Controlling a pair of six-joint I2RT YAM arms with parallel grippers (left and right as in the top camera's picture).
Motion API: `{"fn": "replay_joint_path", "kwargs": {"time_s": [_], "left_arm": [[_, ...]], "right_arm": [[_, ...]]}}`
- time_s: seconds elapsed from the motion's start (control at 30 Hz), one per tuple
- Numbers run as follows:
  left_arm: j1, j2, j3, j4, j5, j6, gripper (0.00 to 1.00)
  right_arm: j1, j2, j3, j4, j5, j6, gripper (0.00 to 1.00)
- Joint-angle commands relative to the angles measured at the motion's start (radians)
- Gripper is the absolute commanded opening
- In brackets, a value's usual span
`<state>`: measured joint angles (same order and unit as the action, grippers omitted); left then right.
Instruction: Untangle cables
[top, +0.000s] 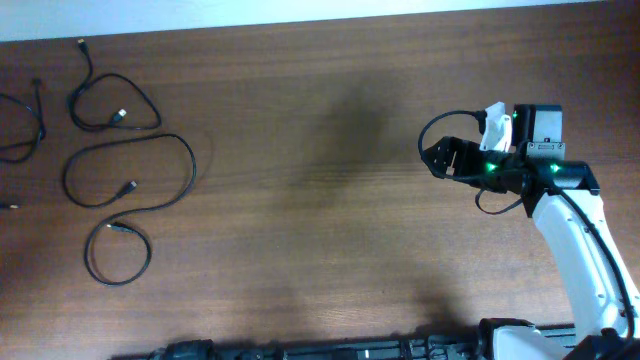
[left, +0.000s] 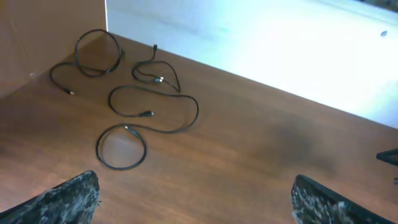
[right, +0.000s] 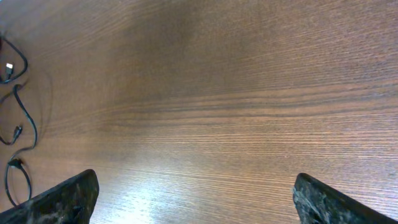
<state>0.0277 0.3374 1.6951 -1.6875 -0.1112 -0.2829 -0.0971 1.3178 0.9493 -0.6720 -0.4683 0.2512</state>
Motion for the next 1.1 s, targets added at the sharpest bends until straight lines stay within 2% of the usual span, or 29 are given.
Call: {"fn": "replay_joint_path", "kwargs": {"time_s": [0.0, 0.27, 0.47, 0.83, 1.07], "left_arm": [[0.008, -0.064, -0.003, 0.0, -0.001, 0.012, 0.99], [0.008, -0.21, -0.191, 0.039, 0.0, 0.012, 0.99], [0.009, -0.332, -0.557, 0.378, 0.003, 0.043, 0.99], [0.01, -0.331, -1.242, 1.035, 0.003, 0.053, 0.99], [0.01, -0.331, -1.556, 1.436, 0.068, 0.054, 0.99]], "right_arm": [[0.005, -0.002, -0.005, 0.003, 0.01, -0.008, 0.99], [0.005, -0.002, -0.005, 0.003, 0.01, -0.008, 0.99], [0.005, -0.002, -0.005, 0.003, 0.01, -0.008, 0.99], [0.005, -0.002, -0.005, 0.003, 0.01, -0.008, 0.99], [0.005, -0.002, -0.005, 0.003, 0.01, -0.008, 0.99]]}}
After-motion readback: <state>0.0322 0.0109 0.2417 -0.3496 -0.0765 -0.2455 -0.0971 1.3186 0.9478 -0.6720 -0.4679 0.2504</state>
